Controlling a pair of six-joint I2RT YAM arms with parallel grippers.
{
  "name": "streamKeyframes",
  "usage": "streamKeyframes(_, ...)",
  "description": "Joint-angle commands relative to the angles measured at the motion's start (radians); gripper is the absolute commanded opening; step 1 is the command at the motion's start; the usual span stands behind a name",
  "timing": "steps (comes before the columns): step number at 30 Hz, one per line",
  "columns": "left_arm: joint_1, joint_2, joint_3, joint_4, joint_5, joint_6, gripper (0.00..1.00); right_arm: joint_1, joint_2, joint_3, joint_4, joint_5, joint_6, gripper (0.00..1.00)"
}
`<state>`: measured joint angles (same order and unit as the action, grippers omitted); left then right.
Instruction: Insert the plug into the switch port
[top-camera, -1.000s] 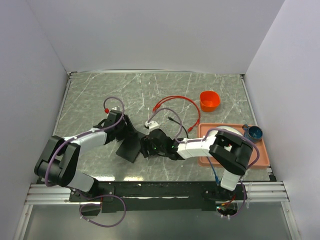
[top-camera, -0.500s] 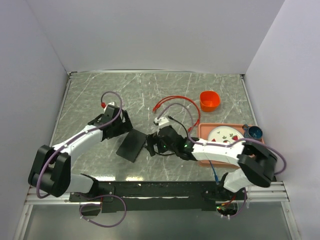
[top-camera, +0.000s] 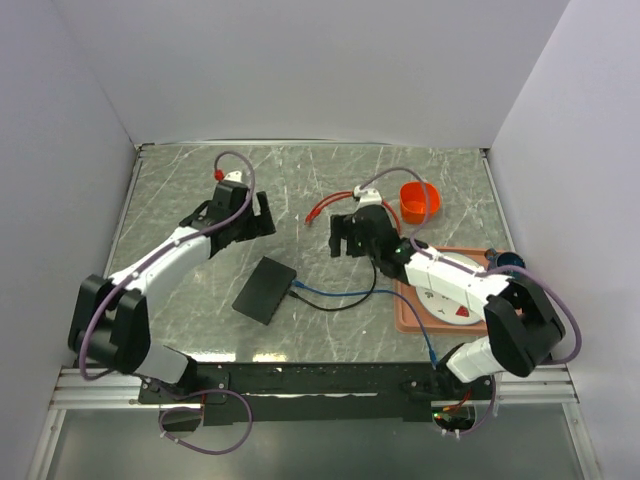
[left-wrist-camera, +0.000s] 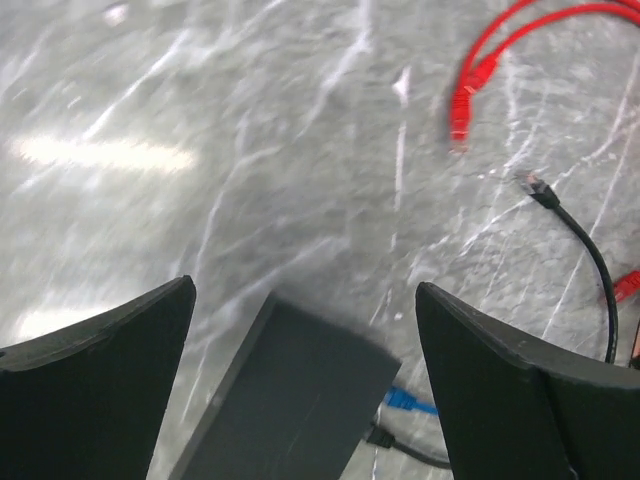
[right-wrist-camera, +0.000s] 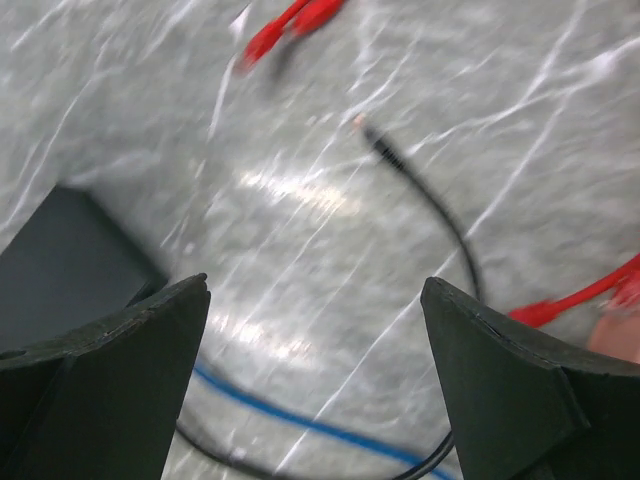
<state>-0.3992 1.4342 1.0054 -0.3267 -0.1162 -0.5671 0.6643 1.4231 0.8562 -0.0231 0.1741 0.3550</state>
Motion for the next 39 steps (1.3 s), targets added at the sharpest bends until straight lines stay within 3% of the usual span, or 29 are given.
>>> streamKeyframes(1, 0.002, 0.116, 0.088, 0.133, 0.107, 0.108, 0.97, -0.075, -0.006, 0.084, -0.009, -0.045, -0.019, 0.95)
streamKeyframes(7, -0.001, 0.336, 0.263, 0.176, 0.202, 0.199, 0.93, -0.134, -0.098, 0.035, -0.029, -0.102, 0.004, 0.95)
streamKeyframes(15, -0.006, 0.649, 0.551, 0.114, 0.395, 0.194, 0.76, -0.15, -0.191, -0.029, -0.058, -0.124, 0.016, 0.95)
streamKeyframes(18, -0.007, 0.71, 0.604, 0.103, 0.44, 0.177, 0.7, -0.155, -0.21, -0.042, -0.063, -0.122, 0.015, 0.95)
streamKeyframes(25, -0.021, 0.758, 0.636, 0.097, 0.49, 0.156, 0.67, -0.167, -0.242, -0.06, -0.067, -0.113, 0.015, 0.95)
streamKeyframes(27, -0.029, 0.767, 0.637, 0.098, 0.504, 0.15, 0.61, -0.172, -0.242, -0.062, -0.067, -0.114, 0.015, 0.95)
streamKeyframes(31, -0.041, 0.775, 0.63, 0.101, 0.526, 0.142, 0.38, -0.177, -0.247, -0.069, -0.066, -0.116, 0.013, 0.95)
streamKeyframes(34, -0.044, 0.77, 0.615, 0.11, 0.549, 0.131, 0.05, -0.18, -0.247, -0.075, -0.061, -0.119, 0.016, 0.95)
streamKeyframes(35, -0.043, 0.758, 0.61, 0.11, 0.55, 0.127, 0.01, -0.181, -0.25, -0.077, -0.061, -0.12, 0.016, 0.95)
streamKeyframes(39, -0.032, 0.697, 0.584, 0.133, 0.54, 0.115, 0.01, -0.18, -0.269, -0.08, -0.063, -0.127, 0.013, 0.95)
